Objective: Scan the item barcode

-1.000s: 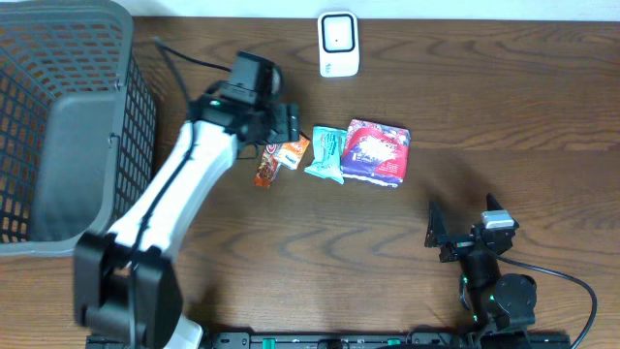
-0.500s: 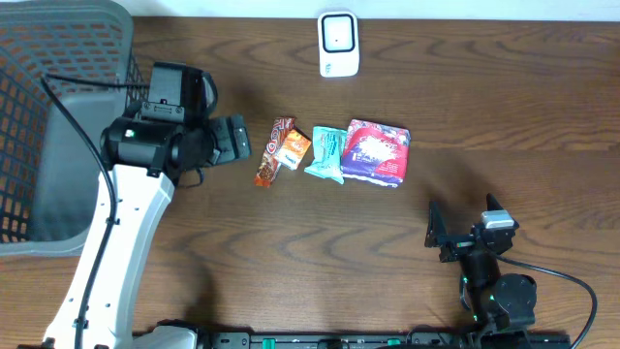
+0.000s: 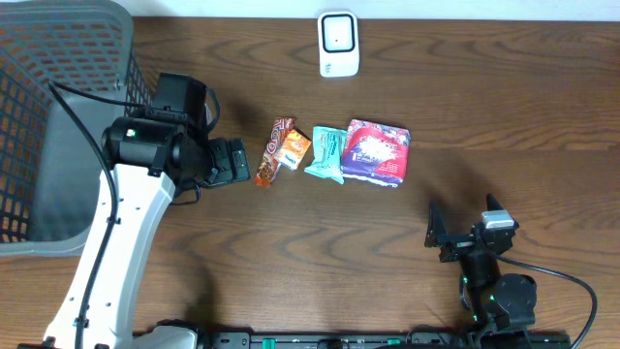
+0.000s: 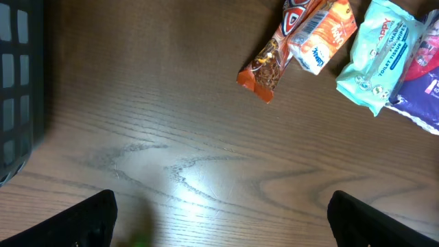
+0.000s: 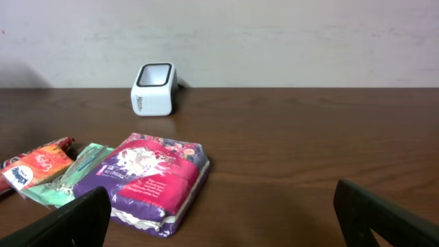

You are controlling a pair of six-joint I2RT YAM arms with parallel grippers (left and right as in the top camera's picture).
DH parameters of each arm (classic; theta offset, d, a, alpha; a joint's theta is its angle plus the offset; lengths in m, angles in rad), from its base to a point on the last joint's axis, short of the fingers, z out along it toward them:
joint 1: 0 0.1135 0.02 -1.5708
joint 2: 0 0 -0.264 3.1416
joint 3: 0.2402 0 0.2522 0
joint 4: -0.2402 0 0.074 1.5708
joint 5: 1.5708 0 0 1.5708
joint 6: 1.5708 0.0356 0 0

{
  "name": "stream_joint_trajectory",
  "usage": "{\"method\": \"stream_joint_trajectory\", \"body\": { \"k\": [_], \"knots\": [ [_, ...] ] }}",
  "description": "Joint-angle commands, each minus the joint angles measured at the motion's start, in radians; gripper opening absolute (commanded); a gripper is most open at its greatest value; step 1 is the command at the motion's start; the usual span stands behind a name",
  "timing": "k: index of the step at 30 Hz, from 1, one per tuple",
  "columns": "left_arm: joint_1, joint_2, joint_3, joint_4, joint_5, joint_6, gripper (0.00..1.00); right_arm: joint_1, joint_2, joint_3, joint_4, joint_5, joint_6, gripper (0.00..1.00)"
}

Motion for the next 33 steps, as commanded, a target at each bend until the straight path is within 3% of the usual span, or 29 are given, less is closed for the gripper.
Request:
{"method": "stream_joint_trajectory", "body": {
  "k": [1, 12, 16, 22, 28, 33],
  "knots": [
    [-0.001, 0.005, 0.002, -0.006, -0.010, -0.013, 0.98, 0.002, -0.002, -0.003, -0.003, -0.002, -0.005, 0.99],
    [-0.001, 0.005, 0.002, -0.006, -0.010, -0.013, 0.98, 0.002, -0.002, -0.003, 0.005, -0.011, 0.008, 0.99],
    [-0.001, 0.005, 0.002, -0.006, -0.010, -0.013, 0.98, 0.002, -0.002, -0.003, 0.010, -0.148, 0.213, 0.99],
    [-0.001, 0.005, 0.002, -0.006, -0.010, -0.013, 0.98, 0.003, -0.002, -0.003, 0.028, -0.399, 0.757, 0.99],
    [-0.001, 0.005, 0.002, -0.006, -0.010, -0.013, 0.98, 0.003, -0.002, -0.003, 0.037, -0.441, 0.853, 0.99],
    [-0.001, 0.005, 0.002, -0.006, -0.010, -0.013, 0.98, 0.003, -0.002, -0.002, 0.087, -0.438, 1.058, 0.99]
  ]
}}
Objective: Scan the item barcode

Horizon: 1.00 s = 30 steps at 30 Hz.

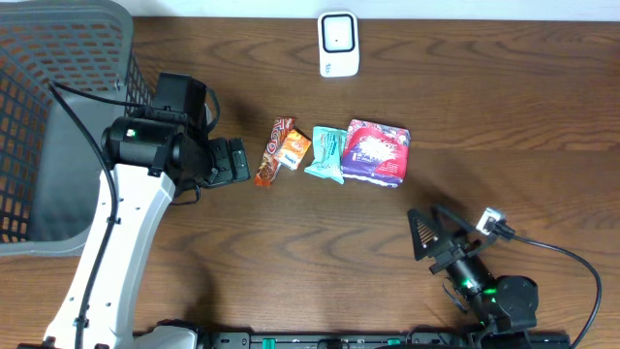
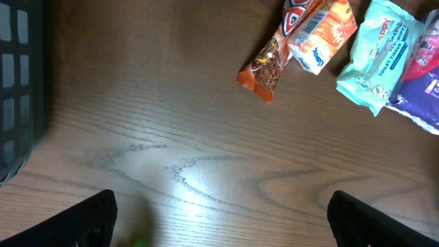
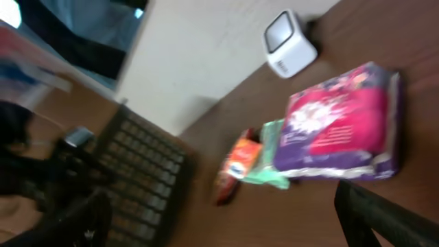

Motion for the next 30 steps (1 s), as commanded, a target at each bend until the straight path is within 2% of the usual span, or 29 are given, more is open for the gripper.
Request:
{"method": "stream_joint_trajectory", "body": {
  "k": [1, 4, 12, 18, 24, 30],
  "knots": [
    [-0.001, 0.005, 0.002, -0.005, -0.010, -0.013, 0.98, 0.002, -0.002, -0.002, 0.044, -0.006, 0.204, 0.99],
    [-0.001, 0.005, 0.002, -0.006, -0.010, -0.013, 0.98, 0.002, -0.002, -0.002, 0.087, 0.021, 0.267, 0.99],
    [-0.001, 0.005, 0.002, -0.005, -0.010, -0.013, 0.98, 0.003, -0.002, 0.000, 0.301, -0.081, 0.254, 0.99],
    [-0.001, 0.005, 0.002, -0.005, -0.010, -0.013, 0.98, 0.002, 0.001, 0.048, 0.308, -0.061, 0.229, 0.99],
    [-0.001, 0.005, 0.002, -0.005, -0.010, -0.013, 0.98, 0.002, 0.064, 0.180, 0.298, 0.030, 0.091, 0.99],
    [-0.001, 0.005, 0.002, -0.005, -0.010, -0.013, 0.98, 0.002, 0.288, 0.391, 0.140, -0.002, -0.093, 0.99]
  ]
}}
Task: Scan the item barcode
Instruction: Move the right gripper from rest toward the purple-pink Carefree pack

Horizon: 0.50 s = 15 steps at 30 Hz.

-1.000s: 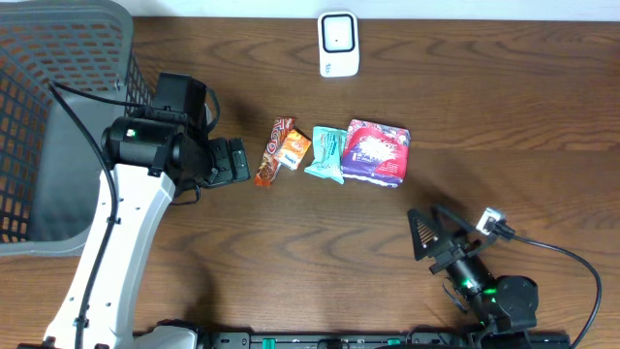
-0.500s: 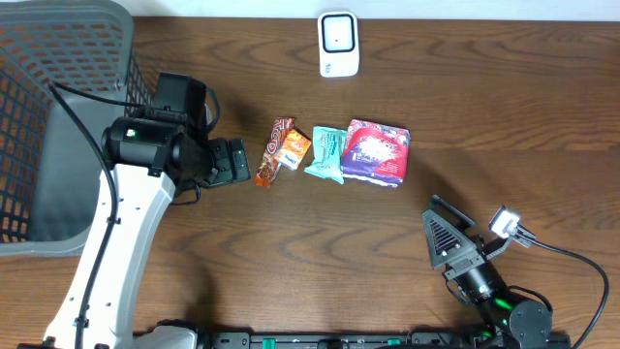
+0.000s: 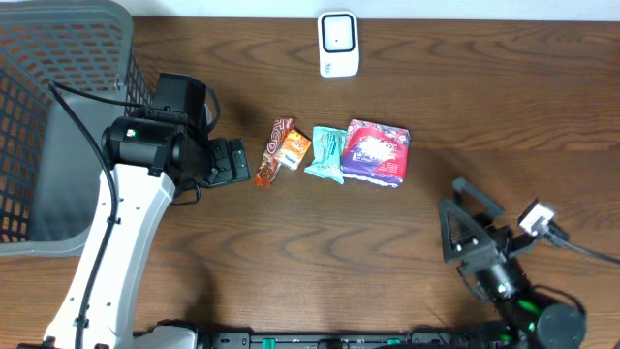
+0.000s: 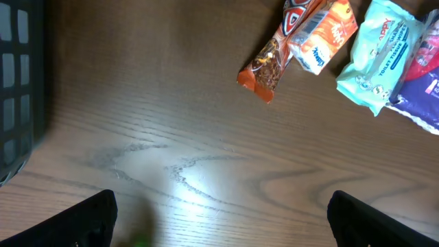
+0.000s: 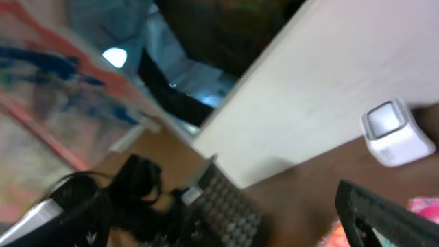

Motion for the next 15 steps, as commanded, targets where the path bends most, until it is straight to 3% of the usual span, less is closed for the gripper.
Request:
{"method": "stream_joint_trajectory", "body": {
  "k": [1, 7, 12, 15],
  "knots": [
    [-0.001, 0.005, 0.002, -0.005, -0.009, -0.013, 0.98, 0.002, 0.138, 0.114, -0.087, -0.037, -0.172, 0.99],
    [-0.001, 0.005, 0.002, -0.005, -0.009, -0.013, 0.98, 0.003, 0.412, 0.300, -0.326, -0.171, -0.373, 0.99],
    [-0.001, 0.005, 0.002, -0.005, -0.009, -0.013, 0.98, 0.002, 0.656, 0.509, -0.671, -0.173, -0.562, 0.99],
    [-0.001, 0.005, 0.002, -0.005, -0.009, -0.013, 0.98, 0.002, 0.772, 0.603, -0.755, -0.173, -0.596, 0.99]
  ]
}}
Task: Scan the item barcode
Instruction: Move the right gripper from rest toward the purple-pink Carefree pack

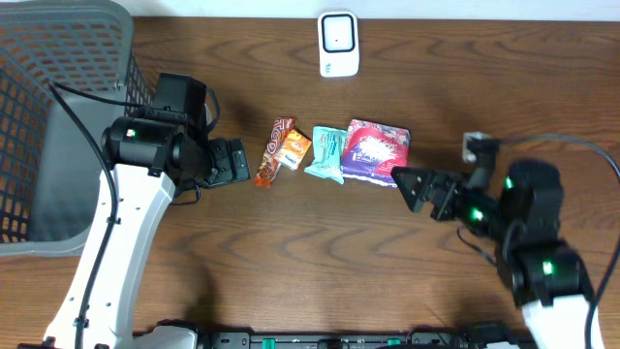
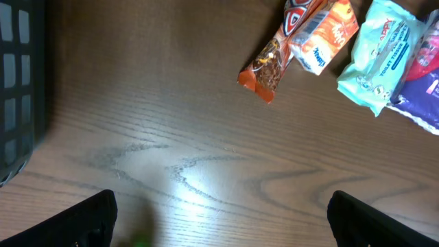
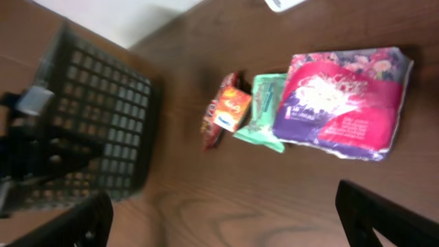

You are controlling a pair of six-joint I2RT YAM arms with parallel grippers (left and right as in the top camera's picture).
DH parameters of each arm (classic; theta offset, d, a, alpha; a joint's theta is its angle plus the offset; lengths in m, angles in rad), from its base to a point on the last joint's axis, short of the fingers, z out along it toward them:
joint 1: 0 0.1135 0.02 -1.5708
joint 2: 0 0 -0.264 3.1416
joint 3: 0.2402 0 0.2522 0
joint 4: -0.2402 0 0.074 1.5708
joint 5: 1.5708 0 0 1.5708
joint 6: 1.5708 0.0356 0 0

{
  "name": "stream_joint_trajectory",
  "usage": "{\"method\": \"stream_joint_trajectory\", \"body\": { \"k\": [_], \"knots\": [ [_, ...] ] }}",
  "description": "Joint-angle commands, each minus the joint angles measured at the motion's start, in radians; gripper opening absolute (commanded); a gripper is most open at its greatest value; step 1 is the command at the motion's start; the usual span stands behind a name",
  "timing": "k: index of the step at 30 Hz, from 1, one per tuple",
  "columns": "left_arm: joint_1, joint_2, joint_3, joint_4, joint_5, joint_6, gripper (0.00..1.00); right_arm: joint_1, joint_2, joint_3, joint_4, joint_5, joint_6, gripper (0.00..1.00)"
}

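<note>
A white barcode scanner stands at the table's far edge. Four items lie in a row mid-table: a brown snack bar, an orange pack, a teal tissue pack and a purple-pink pack. My left gripper hovers open just left of the snack bar, nothing between its fingers. My right gripper is open just right of the purple-pink pack, above the table, holding nothing.
A large dark mesh basket fills the left side of the table, behind the left arm; it also shows as the basket in the right wrist view. Bare wood lies in front of the item row.
My right arm has moved from the front right edge to just right of the purple-pink pack, and its camera now looks down on the items instead of at the wall. The left arm is unchanged.
My right gripper first sat low at the front right, looking level across the table at the items and scanner. Then it was tilted, then raised with its view on the wall. Now it hangs open beside the purple-pink pack. The left gripper and items stayed put.
</note>
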Motion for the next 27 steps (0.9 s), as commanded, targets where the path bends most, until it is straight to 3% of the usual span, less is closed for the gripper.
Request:
{"method": "stream_joint_trajectory", "body": {
  "k": [1, 6, 12, 27],
  "knots": [
    [-0.001, 0.005, 0.002, -0.005, -0.006, -0.013, 0.98, 0.002, 0.108, 0.114, -0.026, -0.021, -0.123, 0.99],
    [-0.001, 0.005, 0.002, -0.005, -0.006, -0.013, 0.98, 0.002, 0.212, 0.131, 0.043, 0.011, -0.122, 0.99],
    [-0.001, 0.005, 0.002, -0.005, -0.006, -0.013, 0.98, 0.002, 0.299, 0.129, 0.036, 0.194, -0.122, 0.99],
    [-0.001, 0.005, 0.002, -0.005, -0.006, -0.013, 0.98, 0.010, 0.596, 0.129, 0.054, 0.183, -0.049, 0.99]
  ]
}}
